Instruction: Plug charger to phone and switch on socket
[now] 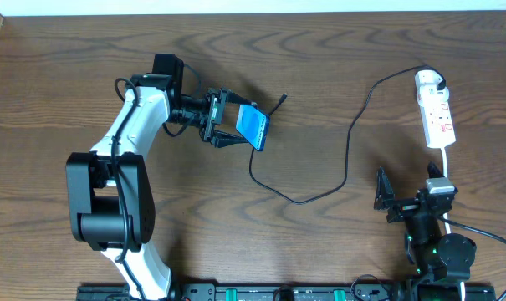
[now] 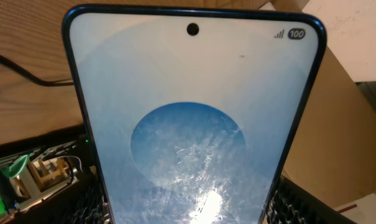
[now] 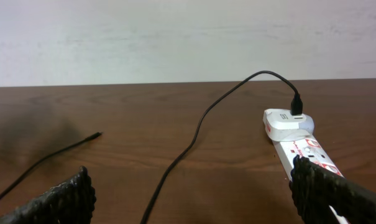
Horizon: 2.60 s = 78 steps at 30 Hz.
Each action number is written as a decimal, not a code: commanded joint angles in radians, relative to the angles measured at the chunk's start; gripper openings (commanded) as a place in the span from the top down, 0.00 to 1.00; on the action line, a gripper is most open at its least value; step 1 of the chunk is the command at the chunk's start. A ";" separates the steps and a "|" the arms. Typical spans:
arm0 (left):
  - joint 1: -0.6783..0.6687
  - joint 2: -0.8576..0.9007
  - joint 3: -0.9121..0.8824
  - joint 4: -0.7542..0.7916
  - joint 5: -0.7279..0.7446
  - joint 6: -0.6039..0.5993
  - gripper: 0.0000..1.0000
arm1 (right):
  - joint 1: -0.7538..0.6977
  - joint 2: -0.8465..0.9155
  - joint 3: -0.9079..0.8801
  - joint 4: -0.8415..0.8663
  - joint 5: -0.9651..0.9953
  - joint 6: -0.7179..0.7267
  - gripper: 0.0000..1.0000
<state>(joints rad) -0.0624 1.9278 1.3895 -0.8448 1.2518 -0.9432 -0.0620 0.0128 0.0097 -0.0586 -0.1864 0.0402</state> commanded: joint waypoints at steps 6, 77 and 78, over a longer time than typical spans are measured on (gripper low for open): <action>0.003 -0.034 0.002 -0.002 0.045 -0.005 0.27 | 0.004 -0.002 -0.004 0.000 0.000 0.012 0.01; 0.003 -0.034 0.002 0.002 0.038 -0.005 0.27 | 0.004 0.877 0.467 0.033 -0.366 0.093 0.01; 0.003 -0.034 0.002 0.002 0.038 -0.005 0.27 | 0.004 0.879 0.467 0.033 -0.374 0.094 0.01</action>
<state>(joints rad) -0.0624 1.9278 1.3895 -0.8406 1.2510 -0.9436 -0.0620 0.8787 0.4480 -0.0265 -0.5213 0.1257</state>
